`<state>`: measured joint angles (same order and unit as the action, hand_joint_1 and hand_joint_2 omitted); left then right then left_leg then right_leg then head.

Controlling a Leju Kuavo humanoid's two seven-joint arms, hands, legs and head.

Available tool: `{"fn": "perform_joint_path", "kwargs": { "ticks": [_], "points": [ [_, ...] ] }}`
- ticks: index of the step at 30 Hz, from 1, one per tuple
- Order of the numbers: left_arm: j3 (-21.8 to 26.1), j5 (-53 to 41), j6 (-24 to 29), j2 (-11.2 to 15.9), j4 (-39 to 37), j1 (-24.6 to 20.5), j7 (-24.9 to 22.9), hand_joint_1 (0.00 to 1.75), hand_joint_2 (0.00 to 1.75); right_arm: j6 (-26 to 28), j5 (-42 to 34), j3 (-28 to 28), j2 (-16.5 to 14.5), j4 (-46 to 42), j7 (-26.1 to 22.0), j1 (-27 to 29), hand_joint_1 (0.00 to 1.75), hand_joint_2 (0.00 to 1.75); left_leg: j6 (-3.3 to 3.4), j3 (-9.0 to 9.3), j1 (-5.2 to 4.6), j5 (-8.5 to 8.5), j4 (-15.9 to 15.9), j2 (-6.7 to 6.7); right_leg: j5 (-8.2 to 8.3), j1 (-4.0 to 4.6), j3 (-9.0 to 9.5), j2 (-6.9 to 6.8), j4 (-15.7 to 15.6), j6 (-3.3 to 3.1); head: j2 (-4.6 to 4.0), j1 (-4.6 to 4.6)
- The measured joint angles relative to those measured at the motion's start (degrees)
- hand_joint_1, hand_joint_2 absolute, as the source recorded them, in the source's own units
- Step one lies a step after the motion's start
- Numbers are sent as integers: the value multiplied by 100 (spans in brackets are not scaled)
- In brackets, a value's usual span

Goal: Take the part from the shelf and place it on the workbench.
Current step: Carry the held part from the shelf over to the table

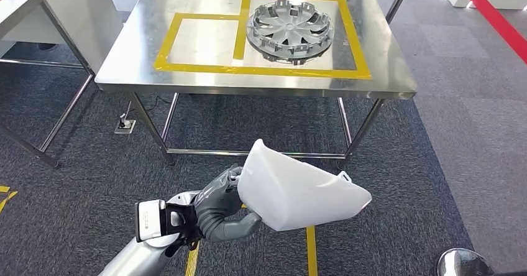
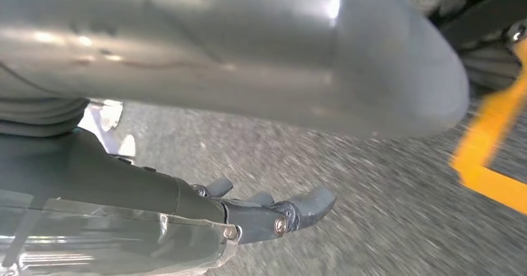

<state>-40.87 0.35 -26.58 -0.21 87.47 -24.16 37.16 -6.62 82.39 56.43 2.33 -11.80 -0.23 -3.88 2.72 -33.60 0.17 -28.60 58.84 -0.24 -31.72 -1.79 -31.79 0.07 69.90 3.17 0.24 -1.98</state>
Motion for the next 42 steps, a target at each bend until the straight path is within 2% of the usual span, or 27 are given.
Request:
{"fn": "perform_joint_path", "kwargs": {
  "ticks": [3,4,5,6,8,9,10,11,13,15,17,19,20,21,24,25,27,28,30,31,33,34,35,36,39,40,42],
  "points": [
    [-9,0,2,-21,-51,-7,-1,175,175,2,-39,1,-6,2,-2,30,0,0,26,283,-2,-232,-33,-40,-573,21,-752,1,600,8,0,18],
    [-15,0,3,-34,-73,-16,-1,175,175,3,-55,2,-9,2,1,45,0,0,25,396,-3,-322,-34,-57,-714,27,-879,1,505,5,0,22],
    [-27,0,4,-51,-94,-32,-1,175,175,4,-70,4,-12,3,4,57,0,0,18,517,-4,-418,-34,-69,-689,33,-944,1,276,-8,0,25],
    [-43,0,4,-67,-117,-50,-1,175,175,5,-78,6,-15,3,8,66,0,0,6,618,-5,-519,-38,-76,-413,41,-971,-1,-57,-38,0,30],
    [-81,3,4,-91,-170,-84,-10,175,175,10,-86,11,-15,5,15,84,0,0,-42,812,-18,-723,-39,-95,447,71,-974,-3,-656,-103,0,42],
    [-96,6,3,-102,-190,-99,-21,175,175,15,-87,13,-16,7,20,94,0,0,-79,888,-20,-806,-65,-107,762,92,-949,-3,-813,-134,0,39],
    [-109,11,3,-120,-201,-119,-33,175,175,24,-89,14,-16,8,23,97,0,0,-120,972,-22,-835,-63,-118,872,110,-911,-2,-866,-159,0,39],
    [-120,17,4,-144,-201,-152,-44,175,175,34,-89,14,-16,8,22,86,0,0,-162,998,-21,-808,-17,-126,822,116,-834,2,-869,-190,0,38],
    [-142,29,10,-186,-193,-226,-54,175,175,48,-86,13,-20,9,9,51,0,0,-223,815,-20,-560,454,-92,710,98,-653,13,-927,-265,0,23],
    [-160,37,15,-186,-189,-259,-64,175,175,52,-83,12,-20,9,-7,32,0,0,-271,290,-10,-451,1196,-45,575,74,-441,22,-992,-312,0,-5],
    [-173,40,15,-172,-190,-260,-71,175,175,54,-82,12,-21,9,-14,41,0,0,-306,-229,1,-827,1622,-32,408,68,-240,30,-1023,-329,0,-18],
    [-189,41,17,-157,-191,-259,-74,175,175,54,-82,12,-26,9,-14,53,0,0,-312,-557,-1,-1257,1545,-32,219,68,-14,47,-1027,-330,0,-22],
    [-197,41,19,-148,-191,-259,-75,175,175,54,-81,12,-31,9,-17,56,0,0,-303,-638,-7,-1274,1343,-32,120,70,109,59,-1028,-327,0,-24],
    [-206,41,24,-137,-192,-259,-76,175,175,54,-80,11,-38,9,-22,56,0,0,-278,-672,-19,-1067,1051,-31,23,72,222,67,-1032,-321,1,-25],
    [-228,40,56,-97,-205,-245,-86,175,175,58,-69,11,-78,19,-53,50,0,0,-160,-636,-86,152,269,-34,-218,71,476,85,-1095,-258,0,-7],
    [-231,41,70,-88,-202,-243,-92,175,175,61,-65,11,-84,22,-64,49,0,0,-124,-584,-104,351,151,-42,-241,68,546,87,-1136,-222,0,-2],
    [-230,49,96,-84,-175,-264,-101,175,175,65,-61,10,-76,21,-77,40,0,0,-62,-389,-92,312,7,-59,-152,72,609,83,-1133,-147,0,-5],
    [-227,55,106,-82,-160,-275,-101,175,175,65,-60,9,-78,21,-83,29,0,0,-35,-279,-73,275,-59,-61,-32,77,548,73,-940,-119,0,2],
    [-227,60,117,-77,-147,-287,-101,175,175,65,-61,8,-81,21,-90,-3,0,0,-1,-51,-35,171,-161,-53,117,82,119,56,-235,-85,0,10],
    [-230,60,120,-73,-146,-287,-101,175,175,67,-61,7,-80,22,-93,-11,0,0,10,54,-27,94,-187,-49,35,82,-162,51,143,-74,0,14],
    [-238,59,120,-69,-146,-282,-101,175,175,71,-59,7,-70,22,-102,7,0,0,20,258,-13,-79,-201,-60,-447,80,-623,49,504,-40,0,14],
    [-241,59,120,-67,-146,-280,-102,175,175,73,-58,7,-69,22,-110,22,0,0,15,375,-6,-167,-201,-69,-668,78,-754,48,454,-24,0,16],
    [-243,58,120,-67,-146,-279,-105,175,175,75,-57,7,-69,22,-120,36,0,0,4,504,2,-261,-200,-78,-739,73,-824,44,262,-13,0,16],
    [-244,56,120,-66,-146,-277,-109,175,175,77,-56,7,-70,22,-128,45,0,0,-14,636,9,-360,-199,-82,-605,66,-854,37,-33,-4,0,17],
    [-250,39,119,-54,-161,-257,-124,175,175,81,-60,7,-73,31,-135,69,0,0,-110,885,-10,-657,-182,-95,631,58,-867,-10,-845,-61,0,30],
    [-251,33,119,-52,-163,-251,-130,175,175,80,-62,7,-74,34,-133,68,0,0,-147,924,-15,-717,-183,-100,874,72,-866,-17,-923,-110,0,27],
    [-249,27,118,-68,-138,-259,-139,175,175,78,-71,7,-71,35,-129,48,0,0,-219,935,-9,-721,-154,-100,849,90,-814,-5,-931,-218,0,10]
  ]
}}
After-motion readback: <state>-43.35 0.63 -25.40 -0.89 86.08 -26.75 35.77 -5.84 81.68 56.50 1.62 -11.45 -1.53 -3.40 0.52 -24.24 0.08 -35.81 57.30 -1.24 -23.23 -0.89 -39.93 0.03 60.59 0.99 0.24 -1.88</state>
